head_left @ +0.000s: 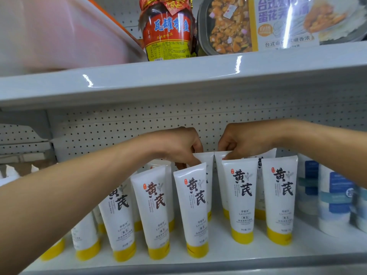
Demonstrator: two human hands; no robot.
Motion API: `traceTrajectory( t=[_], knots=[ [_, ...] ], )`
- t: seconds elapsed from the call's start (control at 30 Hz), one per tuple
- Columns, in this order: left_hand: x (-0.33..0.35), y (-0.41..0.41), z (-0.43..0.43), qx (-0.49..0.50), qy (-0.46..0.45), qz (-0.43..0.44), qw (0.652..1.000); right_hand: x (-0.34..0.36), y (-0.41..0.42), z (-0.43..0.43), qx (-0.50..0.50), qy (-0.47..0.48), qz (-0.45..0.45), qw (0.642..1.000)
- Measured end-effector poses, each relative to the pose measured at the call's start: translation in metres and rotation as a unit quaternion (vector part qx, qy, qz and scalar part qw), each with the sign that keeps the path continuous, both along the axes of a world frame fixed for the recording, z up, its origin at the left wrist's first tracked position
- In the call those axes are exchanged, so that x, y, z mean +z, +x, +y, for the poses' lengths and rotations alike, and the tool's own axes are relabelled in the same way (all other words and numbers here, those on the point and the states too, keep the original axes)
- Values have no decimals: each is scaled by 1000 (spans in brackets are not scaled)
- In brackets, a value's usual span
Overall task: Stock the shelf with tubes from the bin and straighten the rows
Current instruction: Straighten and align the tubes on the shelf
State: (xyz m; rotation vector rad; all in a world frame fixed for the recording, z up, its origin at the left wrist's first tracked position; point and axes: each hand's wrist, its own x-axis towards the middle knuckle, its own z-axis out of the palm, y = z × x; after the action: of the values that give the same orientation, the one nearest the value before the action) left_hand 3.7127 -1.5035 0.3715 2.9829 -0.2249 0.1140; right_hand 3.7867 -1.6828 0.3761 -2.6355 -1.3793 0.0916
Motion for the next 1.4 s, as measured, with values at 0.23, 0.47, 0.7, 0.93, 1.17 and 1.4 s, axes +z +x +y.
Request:
traceTrajectory(
  t=[0.23, 0.47, 0.7, 0.93, 1.17, 1.4],
  knots=[
    [1, -2, -1, 5, -10, 5, 1000, 3, -5, -4, 0, 34, 19, 999],
    [24, -40, -8, 21, -47, -203, 978, 9, -26, -27, 39, 185, -75, 979],
    [12, -86, -30, 56, 79, -7, 995, -1, -52, -35, 42, -28, -14, 999],
    [-9, -67, -32, 44, 87, -75, 992, -16, -51, -28, 20, -6, -70, 997],
    [-13, -53, -26, 32, 40, -82, 995, -18, -48, -29, 22, 11, -61, 998],
    [-15, -49, -23, 27, 22, -82, 996, -19, -47, -28, 19, 18, -56, 998]
  ],
)
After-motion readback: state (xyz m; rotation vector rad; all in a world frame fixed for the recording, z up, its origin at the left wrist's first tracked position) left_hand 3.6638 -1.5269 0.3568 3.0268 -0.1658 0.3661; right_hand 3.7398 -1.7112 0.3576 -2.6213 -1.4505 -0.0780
